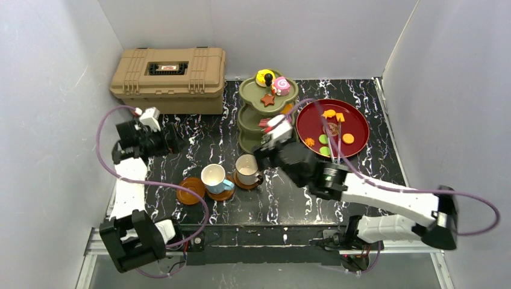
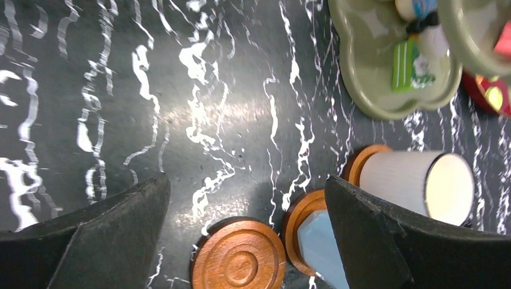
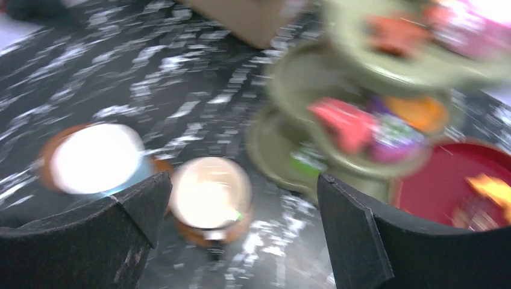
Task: Serve the afternoon tea
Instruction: Reset both arms
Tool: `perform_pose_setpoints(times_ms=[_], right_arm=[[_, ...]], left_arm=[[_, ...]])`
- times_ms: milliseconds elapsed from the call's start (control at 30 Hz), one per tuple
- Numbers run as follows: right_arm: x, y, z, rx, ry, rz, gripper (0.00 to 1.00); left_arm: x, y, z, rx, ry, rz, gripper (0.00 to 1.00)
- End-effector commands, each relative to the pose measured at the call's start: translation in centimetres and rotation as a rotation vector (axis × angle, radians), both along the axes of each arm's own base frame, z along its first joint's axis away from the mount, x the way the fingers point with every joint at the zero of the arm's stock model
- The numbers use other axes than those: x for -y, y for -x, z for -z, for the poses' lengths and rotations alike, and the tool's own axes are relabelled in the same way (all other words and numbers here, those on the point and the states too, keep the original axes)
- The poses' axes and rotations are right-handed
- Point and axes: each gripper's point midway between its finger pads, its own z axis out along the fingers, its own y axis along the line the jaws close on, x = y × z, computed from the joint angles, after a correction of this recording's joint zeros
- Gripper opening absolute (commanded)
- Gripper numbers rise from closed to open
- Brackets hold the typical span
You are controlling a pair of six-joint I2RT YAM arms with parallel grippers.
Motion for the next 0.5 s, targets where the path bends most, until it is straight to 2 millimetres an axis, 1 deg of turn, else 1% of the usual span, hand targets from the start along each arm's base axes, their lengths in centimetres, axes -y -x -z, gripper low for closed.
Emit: perform_pose_setpoints(times_ms=[0, 33, 67, 100, 167, 233, 267, 333, 367, 400, 467], right_arm=[[12.7, -6.0, 2.7, -0.034, -0.039, 0.472, 0.98], [15.8, -6.9, 3.3, -0.026, -0.053, 0.568, 0.98], [19.6, -7.9, 4.0, -0.006, -0.061, 0.698, 0.98], [22.7, -8.2, 4.5, 0.022, -0.077, 0.805, 0.98], [27.6, -8.3, 5.5, 0.088, -0.13, 0.968, 0.98], [31.5, -8.1, 7.2, 0.15, -0.142, 1.09, 0.98], [33.5, -7.7, 9.2, 0.172, -0.109, 1.153, 0.98], [36.1, -7.5, 10.6, 0.21, -0.098, 1.236, 0.98], [37.1, -7.5, 10.9, 0.216, -0.123, 1.28, 0.98], [37.3, -8.1, 11.1, 0.205, -0.138, 1.281, 0.98], [38.2, -9.0, 12.3, 0.17, -0.12, 1.31, 0.98]], left_arm=[[1.6, -1.0, 2.3, 0.168, -0.044, 0.062, 0.98], [1.8, -1.2, 2.9, 0.187, -0.044, 0.072, 0.98], [1.8, -1.7, 3.3, 0.226, -0.055, 0.075, 0.98], [2.1, -1.8, 3.9, 0.239, -0.053, 0.087, 0.98], [2.4, -2.1, 5.1, 0.243, -0.055, 0.096, 0.98], [2.6, -2.5, 6.1, 0.234, -0.03, 0.082, 0.98], [2.5, -2.9, 6.3, 0.247, -0.03, 0.072, 0.98], [2.4, -3.6, 6.9, 0.292, -0.042, 0.052, 0.98], [2.4, -3.8, 7.2, 0.319, -0.049, 0.043, 0.98], [2.4, -4.0, 7.5, 0.342, -0.052, 0.035, 0.98], [2.6, -4.4, 8.0, 0.374, -0.05, 0.021, 0.98]])
